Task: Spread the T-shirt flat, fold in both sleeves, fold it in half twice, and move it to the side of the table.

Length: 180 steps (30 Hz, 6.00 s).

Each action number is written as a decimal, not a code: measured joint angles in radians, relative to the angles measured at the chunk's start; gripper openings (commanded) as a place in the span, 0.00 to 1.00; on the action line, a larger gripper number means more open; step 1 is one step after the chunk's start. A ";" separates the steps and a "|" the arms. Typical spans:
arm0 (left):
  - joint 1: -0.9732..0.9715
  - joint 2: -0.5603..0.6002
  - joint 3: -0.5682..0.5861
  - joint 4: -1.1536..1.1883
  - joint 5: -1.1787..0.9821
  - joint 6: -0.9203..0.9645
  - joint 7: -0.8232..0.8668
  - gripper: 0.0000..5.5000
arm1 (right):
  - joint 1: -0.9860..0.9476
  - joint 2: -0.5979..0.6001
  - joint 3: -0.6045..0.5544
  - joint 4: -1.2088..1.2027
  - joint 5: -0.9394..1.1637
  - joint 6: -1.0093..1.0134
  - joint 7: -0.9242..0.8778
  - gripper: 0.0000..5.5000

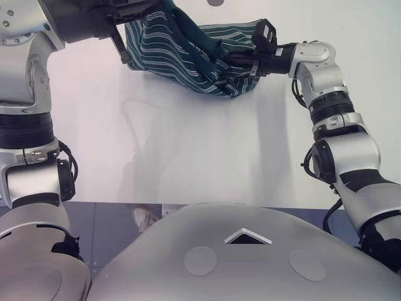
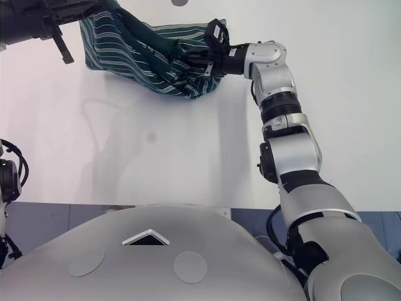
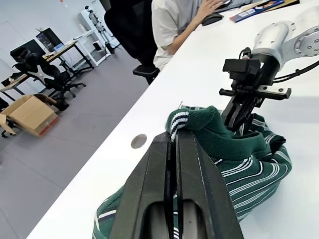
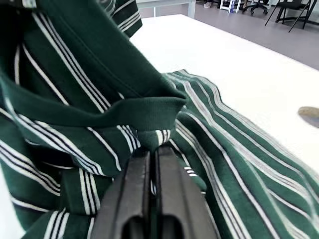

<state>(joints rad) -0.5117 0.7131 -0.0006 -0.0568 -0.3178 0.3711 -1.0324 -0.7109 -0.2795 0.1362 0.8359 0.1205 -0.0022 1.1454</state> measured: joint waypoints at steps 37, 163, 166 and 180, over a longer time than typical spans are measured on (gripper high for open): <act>-0.227 0.009 -0.102 0.529 0.104 -0.086 -0.314 0.00 | 0.080 -0.570 0.103 -0.478 0.005 -0.084 0.144 0.00; 0.460 -0.358 -0.081 -0.216 -0.150 0.235 0.449 0.17 | 0.825 -0.595 -0.356 -0.865 0.386 0.868 -0.081 0.00; 0.461 -0.356 -0.082 -0.210 -0.149 0.234 0.444 0.17 | 0.780 -0.649 -0.370 -1.030 0.442 0.899 -0.058 0.00; 0.487 -0.240 -0.218 -0.200 0.104 0.059 0.444 0.17 | 0.599 -0.555 0.166 -1.305 0.242 0.909 -0.223 0.35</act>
<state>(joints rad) -0.0244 0.4731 -0.2184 -0.2565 -0.2136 0.4300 -0.5886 -0.1121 -0.8347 0.3024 -0.4695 0.3624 0.9065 0.9229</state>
